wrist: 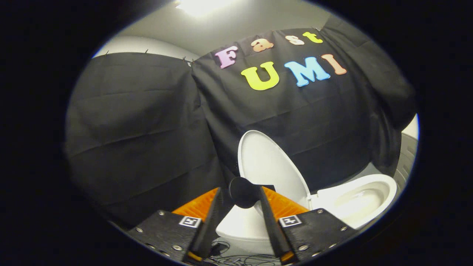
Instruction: Open the toilet lid.
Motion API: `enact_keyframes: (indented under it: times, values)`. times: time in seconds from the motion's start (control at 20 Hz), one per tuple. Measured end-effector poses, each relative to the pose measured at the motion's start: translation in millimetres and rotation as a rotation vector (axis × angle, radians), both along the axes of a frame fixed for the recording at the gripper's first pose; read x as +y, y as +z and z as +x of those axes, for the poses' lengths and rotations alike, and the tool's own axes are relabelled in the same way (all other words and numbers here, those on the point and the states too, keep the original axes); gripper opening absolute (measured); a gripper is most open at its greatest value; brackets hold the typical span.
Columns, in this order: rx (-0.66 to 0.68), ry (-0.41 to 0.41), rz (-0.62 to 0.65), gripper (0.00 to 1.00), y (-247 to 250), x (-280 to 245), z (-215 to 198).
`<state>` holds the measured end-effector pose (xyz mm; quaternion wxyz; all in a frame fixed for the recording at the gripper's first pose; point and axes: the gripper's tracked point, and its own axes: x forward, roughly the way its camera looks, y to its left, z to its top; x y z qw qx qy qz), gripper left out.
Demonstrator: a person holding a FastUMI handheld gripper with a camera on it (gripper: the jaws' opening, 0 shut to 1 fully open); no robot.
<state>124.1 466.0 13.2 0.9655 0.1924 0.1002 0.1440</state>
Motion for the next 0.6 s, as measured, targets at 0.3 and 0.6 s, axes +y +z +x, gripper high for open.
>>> enact_keyframes:
  times: [0.3,0.6]
  values:
    - [-0.084,0.036,-0.09,0.95,19,-20,-36]
    - [-0.169,0.026,-0.21,0.95,48,-79,-73]
